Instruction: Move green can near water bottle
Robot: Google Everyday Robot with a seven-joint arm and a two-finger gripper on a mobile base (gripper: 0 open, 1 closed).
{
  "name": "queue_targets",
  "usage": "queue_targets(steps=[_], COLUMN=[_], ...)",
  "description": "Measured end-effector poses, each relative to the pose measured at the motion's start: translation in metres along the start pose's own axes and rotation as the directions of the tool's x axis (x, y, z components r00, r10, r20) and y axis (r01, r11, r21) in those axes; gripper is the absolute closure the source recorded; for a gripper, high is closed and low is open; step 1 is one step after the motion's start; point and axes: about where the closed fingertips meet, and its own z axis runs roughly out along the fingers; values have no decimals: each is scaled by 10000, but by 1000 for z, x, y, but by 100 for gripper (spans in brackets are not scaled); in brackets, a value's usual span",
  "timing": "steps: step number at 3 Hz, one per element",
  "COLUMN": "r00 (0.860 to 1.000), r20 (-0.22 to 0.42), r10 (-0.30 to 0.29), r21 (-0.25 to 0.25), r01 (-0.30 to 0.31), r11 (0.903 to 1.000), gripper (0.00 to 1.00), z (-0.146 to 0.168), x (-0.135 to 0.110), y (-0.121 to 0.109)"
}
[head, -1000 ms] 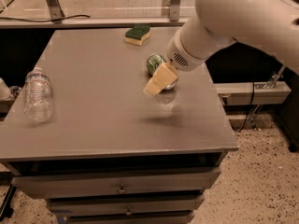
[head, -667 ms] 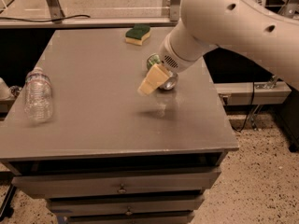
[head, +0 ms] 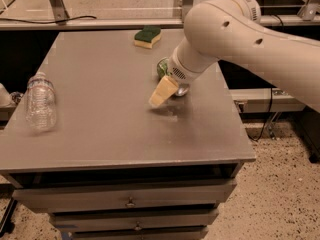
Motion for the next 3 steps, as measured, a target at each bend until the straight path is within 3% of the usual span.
queue_targets(steps=[1, 3], r00=[9998, 9981], r20=[-140, -380], r10=[106, -479], r21=[-159, -1261], r01=[-108, 427], r11=[9998, 9911], gripper=[16, 62], z=[10, 5], x=[5, -20], y=[-7, -11])
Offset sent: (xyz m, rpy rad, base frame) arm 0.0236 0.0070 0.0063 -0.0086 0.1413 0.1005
